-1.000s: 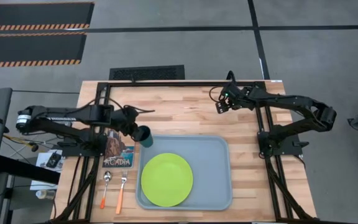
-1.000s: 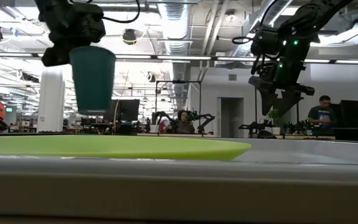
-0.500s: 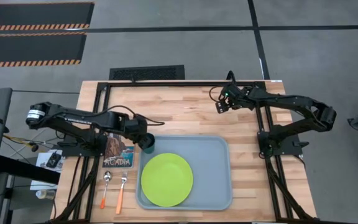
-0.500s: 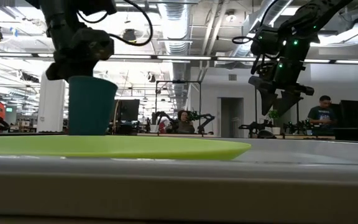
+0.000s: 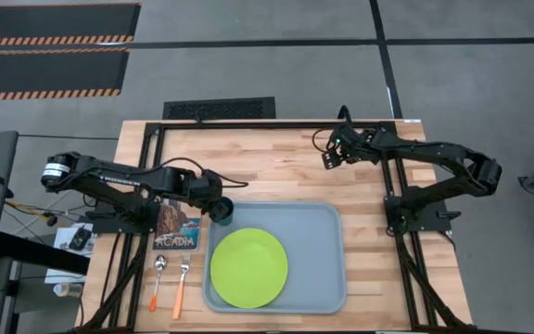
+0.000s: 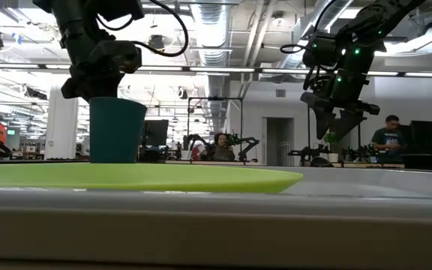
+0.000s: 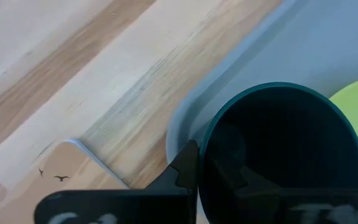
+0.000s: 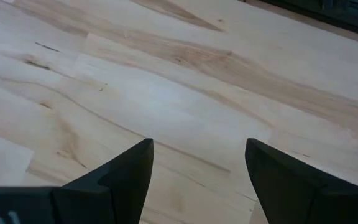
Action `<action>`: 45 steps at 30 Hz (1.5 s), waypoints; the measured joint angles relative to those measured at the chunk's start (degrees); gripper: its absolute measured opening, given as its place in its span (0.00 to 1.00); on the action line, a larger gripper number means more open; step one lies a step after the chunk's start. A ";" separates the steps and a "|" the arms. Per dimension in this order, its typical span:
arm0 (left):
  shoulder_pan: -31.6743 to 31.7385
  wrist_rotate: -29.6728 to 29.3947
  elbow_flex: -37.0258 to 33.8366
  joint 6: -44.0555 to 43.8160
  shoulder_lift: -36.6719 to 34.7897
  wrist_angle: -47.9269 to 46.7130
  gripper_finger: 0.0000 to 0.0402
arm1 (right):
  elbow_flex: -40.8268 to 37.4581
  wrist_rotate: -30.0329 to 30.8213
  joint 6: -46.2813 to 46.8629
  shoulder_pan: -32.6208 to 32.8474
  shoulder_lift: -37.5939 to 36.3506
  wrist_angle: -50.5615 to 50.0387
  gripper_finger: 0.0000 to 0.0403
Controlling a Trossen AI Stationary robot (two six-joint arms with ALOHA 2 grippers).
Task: Pick and place plate/cup/fork/spoon on tray
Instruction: Put the green cup on the gray serving tray to the top left of the green plate
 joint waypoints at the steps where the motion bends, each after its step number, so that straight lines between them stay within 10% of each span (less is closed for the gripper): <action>1: 0.00 0.01 0.00 0.03 0.00 -0.02 0.00 | 0.00 0.01 0.01 0.01 0.00 -0.01 0.70; 24: 0.19 0.03 0.02 0.87 0.42 0.47 0.02 | 0.00 0.01 -0.16 0.00 0.00 -0.01 0.70; 45: 0.20 -1.29 -0.02 1.01 0.48 0.47 0.31 | 0.00 0.01 -0.45 -0.01 -0.02 0.01 0.70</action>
